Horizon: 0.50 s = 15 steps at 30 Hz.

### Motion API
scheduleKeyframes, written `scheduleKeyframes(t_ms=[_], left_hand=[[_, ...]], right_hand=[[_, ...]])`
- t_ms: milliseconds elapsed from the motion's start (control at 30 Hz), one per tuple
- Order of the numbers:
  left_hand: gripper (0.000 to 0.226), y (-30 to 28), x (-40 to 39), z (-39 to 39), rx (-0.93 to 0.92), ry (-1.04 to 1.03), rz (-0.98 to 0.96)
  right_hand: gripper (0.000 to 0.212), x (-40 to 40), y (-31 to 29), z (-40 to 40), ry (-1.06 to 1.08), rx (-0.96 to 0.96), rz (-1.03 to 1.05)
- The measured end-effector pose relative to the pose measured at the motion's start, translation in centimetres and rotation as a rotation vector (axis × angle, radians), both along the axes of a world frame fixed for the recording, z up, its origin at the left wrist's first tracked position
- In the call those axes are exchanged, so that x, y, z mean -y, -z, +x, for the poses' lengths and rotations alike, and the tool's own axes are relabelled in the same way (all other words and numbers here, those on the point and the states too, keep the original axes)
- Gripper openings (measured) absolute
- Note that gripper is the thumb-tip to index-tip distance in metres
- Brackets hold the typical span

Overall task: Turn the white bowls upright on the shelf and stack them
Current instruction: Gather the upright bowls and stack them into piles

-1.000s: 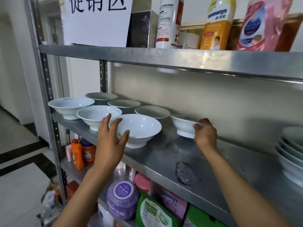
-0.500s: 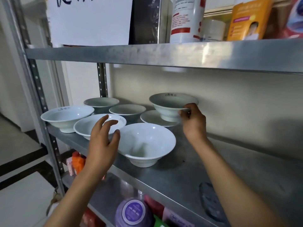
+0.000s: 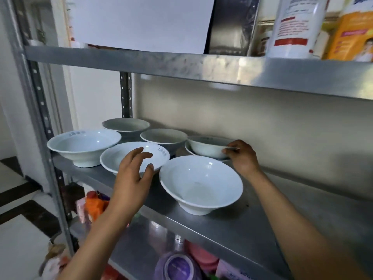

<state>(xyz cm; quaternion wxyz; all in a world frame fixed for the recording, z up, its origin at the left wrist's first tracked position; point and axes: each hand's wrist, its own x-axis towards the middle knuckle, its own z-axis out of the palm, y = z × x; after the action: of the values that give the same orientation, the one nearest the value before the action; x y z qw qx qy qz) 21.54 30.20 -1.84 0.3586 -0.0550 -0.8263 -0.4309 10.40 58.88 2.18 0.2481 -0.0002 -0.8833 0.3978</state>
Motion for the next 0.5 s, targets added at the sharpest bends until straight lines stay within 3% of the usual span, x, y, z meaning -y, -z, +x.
scheduleKeyframes(t_ms=[200, 333, 400, 500], left_hand=[[0.026, 0.5, 2.4, -0.5, -0.023, 0.036, -0.014], [0.026, 0.6, 3.3, -0.4, -0.031, 0.074, -0.010], [0.026, 0.9, 3.5, -0.3, -0.033, 0.090, -0.013], [0.027, 1.3, 3.7, 0.1, -0.047, 0.093, -0.041]], right_hand=[[0.012, 0.7, -0.2, 0.2, 0.016, 0.130, 0.063], [0.037, 1.5, -0.8, 1.5, -0.021, 0.266, -0.035], [0.044, 2.2, -0.9, 3.1, -0.019, 0.256, -0.136], [0.034, 3.7, -0.7, 5.8, 0.049, 0.117, -0.176]])
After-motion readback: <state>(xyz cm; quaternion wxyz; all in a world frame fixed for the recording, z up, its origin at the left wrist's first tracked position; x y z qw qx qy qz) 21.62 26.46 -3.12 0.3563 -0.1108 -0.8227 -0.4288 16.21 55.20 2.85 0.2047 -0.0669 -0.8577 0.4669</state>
